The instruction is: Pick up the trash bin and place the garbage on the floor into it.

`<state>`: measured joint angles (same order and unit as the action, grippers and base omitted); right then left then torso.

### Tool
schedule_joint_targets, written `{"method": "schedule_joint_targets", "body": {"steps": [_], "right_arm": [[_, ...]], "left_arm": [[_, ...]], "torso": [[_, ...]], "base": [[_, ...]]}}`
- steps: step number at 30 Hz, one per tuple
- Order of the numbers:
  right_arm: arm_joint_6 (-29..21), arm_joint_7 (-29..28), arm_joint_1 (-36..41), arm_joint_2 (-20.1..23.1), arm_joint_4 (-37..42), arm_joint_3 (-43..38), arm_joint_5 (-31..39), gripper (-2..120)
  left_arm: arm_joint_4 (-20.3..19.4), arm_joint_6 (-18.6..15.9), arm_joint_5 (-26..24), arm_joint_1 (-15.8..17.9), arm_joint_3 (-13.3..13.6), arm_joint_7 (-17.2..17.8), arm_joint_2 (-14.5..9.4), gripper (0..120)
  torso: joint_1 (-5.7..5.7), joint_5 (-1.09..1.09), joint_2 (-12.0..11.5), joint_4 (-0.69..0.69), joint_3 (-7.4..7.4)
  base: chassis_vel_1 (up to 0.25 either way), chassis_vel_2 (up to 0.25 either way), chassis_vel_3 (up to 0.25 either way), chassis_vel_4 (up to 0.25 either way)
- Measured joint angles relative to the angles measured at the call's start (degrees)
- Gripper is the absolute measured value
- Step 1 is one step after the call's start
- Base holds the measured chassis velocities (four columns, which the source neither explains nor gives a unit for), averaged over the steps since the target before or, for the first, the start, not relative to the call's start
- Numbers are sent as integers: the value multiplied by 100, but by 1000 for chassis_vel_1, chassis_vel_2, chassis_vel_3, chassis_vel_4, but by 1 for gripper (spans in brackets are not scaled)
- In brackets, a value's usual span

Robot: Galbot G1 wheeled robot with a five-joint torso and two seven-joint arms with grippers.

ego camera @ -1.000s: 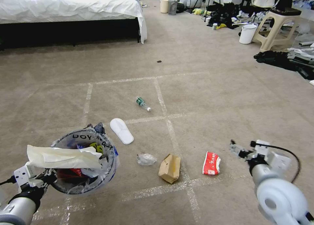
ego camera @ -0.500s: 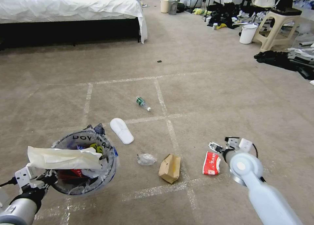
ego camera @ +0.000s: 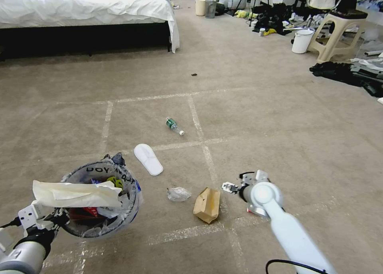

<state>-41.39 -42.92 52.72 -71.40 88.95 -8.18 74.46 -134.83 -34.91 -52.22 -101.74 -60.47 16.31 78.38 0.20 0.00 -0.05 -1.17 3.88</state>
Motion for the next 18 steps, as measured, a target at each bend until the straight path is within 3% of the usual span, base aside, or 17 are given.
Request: {"method": "schedule_joint_targets", "body": {"steps": [13, 18], "right_arm": [[-44, 162, -328, -542, -809, 517, -512, 97], [30, 296, -358, -638, -1047, 574, -764, 86]], "left_arm": [[136, 38, 68, 72, -2, 3, 37, 1], [175, 52, 104, 97, 33, 3, 62, 1]], "torso": [[0, -1, 0, 0, -1], [0, -1, 0, 0, -1]], "base": [[0, 0, 0, 0], [0, 0, 0, 0]]}}
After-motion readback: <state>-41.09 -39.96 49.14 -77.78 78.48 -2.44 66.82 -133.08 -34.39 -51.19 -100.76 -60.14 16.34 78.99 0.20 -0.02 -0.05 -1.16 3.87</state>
